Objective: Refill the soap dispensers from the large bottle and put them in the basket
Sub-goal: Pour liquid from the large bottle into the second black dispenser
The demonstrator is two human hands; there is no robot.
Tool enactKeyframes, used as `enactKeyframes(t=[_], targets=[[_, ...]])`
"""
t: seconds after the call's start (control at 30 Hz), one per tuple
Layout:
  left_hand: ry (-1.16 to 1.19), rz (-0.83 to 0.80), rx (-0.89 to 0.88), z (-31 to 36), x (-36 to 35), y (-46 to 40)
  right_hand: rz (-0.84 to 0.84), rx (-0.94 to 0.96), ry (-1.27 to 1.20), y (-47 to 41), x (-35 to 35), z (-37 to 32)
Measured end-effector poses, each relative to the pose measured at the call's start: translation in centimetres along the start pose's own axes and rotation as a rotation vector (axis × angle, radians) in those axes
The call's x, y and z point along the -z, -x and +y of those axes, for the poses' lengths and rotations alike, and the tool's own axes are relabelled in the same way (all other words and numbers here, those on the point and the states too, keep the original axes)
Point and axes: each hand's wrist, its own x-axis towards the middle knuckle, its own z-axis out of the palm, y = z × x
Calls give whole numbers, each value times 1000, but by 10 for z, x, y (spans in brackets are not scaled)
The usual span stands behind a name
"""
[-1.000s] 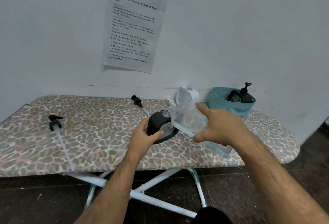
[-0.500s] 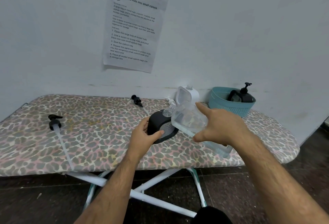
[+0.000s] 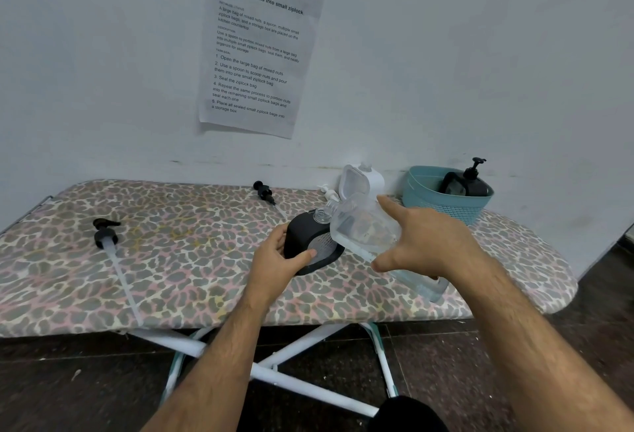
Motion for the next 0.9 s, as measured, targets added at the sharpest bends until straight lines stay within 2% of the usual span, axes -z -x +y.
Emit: enactKeyframes(t=[0.9], targets=[[6,0,2,-2,0,0,-23,2,0,-1,2,0]])
